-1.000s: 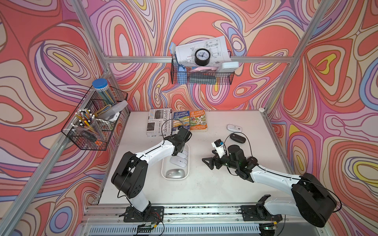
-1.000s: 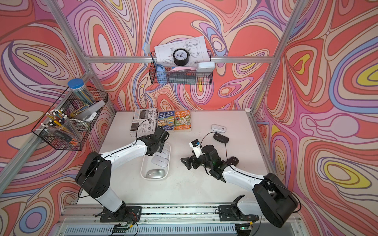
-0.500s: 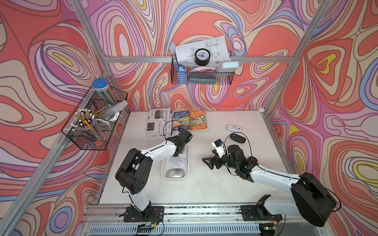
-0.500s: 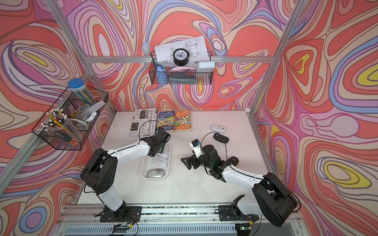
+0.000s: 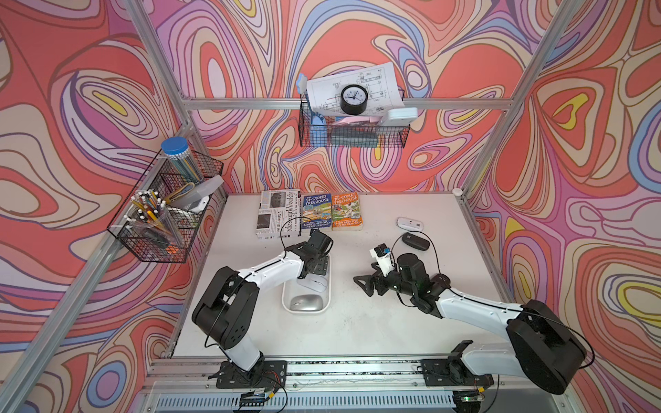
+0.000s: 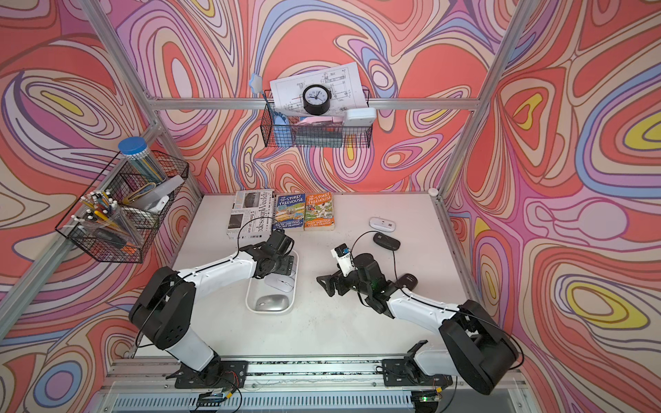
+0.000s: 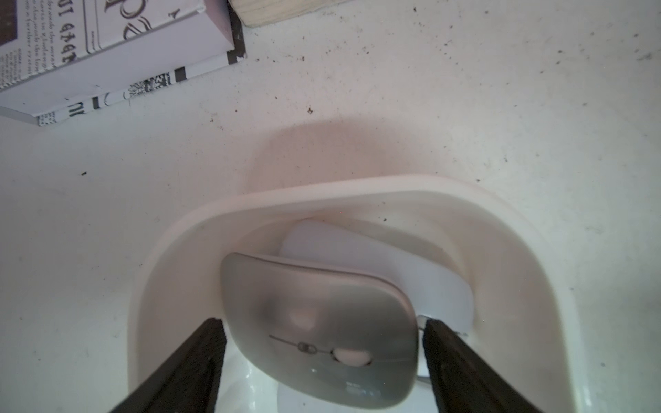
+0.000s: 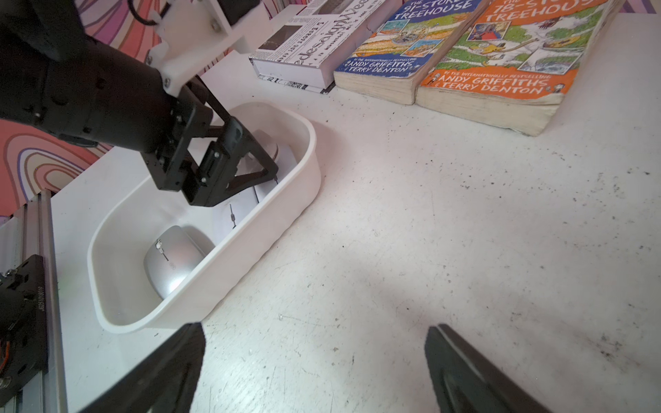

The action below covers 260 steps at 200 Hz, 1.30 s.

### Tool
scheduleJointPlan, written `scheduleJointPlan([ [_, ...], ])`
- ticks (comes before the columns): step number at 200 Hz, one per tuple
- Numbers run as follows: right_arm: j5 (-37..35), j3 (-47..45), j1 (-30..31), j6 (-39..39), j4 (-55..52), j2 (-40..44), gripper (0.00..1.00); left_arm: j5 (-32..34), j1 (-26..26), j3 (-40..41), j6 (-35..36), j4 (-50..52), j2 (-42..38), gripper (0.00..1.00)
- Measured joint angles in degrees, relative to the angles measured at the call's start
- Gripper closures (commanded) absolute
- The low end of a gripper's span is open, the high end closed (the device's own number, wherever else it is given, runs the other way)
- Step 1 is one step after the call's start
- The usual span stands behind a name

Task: Put the mouse in the storage box
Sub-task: Place the mouse in the storage box, then pick up the mouse from the center of the board.

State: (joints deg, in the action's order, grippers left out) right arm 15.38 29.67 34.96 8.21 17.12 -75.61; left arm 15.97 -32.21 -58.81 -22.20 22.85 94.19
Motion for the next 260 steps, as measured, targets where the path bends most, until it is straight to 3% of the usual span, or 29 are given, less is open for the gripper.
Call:
scheduleJointPlan([
  [51, -5.3, 0.8, 0.0, 1.1, -2.5, 0.5, 0.02, -6.0, 0.0, 0.0, -2.7, 2.8, -8.4, 0.11],
  [82, -11.6, 8.1, -1.8, 3.1, -9.7, -0.4, 0.02, -9.1, 0.0, -0.2, -4.7, 7.2, -16.6, 0.11],
  [179, -16.5, 37.2, -26.7, 9.4, -31.4, -23.0, 0.02, -17.5, 0.0, 5.0, -8.1, 20.6, -44.3, 0.09],
  [260, -10.9, 50.0, -35.0, 4.6, -40.0, -37.0, 0.02, -18.4, 0.0, 8.5, -8.3, 25.1, -49.4, 0.08],
])
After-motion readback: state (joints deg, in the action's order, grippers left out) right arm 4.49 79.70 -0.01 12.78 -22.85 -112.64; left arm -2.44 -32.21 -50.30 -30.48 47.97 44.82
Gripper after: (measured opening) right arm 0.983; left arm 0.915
